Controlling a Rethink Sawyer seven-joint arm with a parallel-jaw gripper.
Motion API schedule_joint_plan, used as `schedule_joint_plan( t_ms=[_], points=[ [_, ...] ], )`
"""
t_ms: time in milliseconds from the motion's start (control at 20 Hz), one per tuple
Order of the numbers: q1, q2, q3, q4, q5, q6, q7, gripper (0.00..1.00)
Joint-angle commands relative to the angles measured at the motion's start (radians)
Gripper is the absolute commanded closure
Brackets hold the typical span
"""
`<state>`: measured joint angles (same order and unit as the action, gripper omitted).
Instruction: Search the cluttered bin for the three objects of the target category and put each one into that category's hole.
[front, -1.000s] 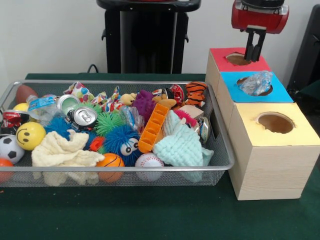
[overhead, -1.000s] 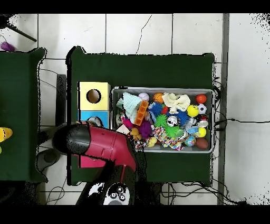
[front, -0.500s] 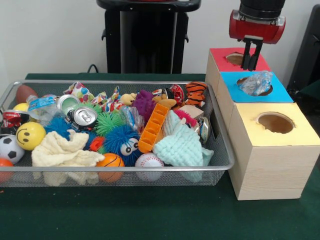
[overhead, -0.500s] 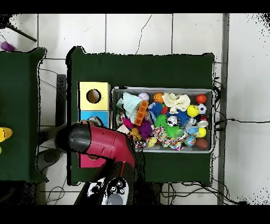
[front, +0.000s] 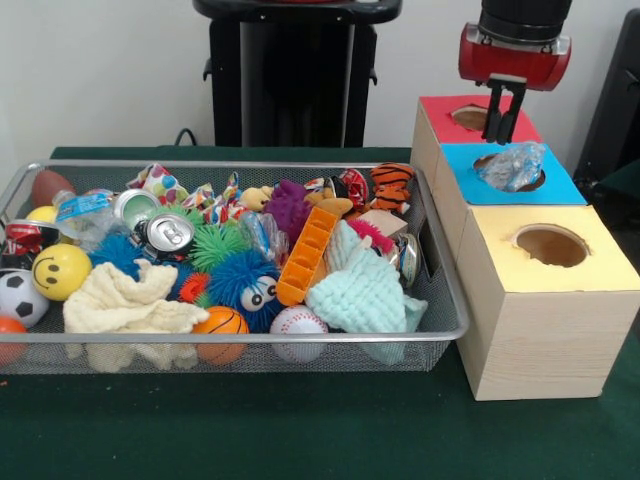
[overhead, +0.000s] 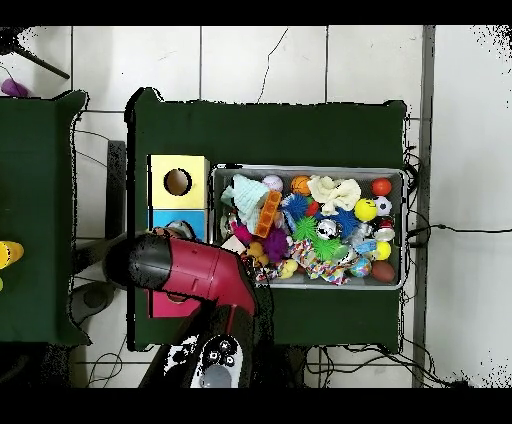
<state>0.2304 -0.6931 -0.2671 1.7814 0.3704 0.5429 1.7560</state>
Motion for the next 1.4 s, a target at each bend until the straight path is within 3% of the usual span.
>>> schedule_joint_plan(
  t_ms=[50, 850, 1050, 1400],
  points=[
    [-0.001, 0.036, 0.082, 0.019, 0.044, -0.032, 0.243, 1.0],
    [0.0, 0.07, 0.119, 0.047, 0.076, -0.142, 0.248, 1.0],
    [0.003, 0.061, 0.114, 0.043, 0.076, -0.117, 0.243, 1.0],
    [-0.017, 0.113, 0.16, 0.09, 0.069, -0.261, 0.23, 1.0]
  ],
)
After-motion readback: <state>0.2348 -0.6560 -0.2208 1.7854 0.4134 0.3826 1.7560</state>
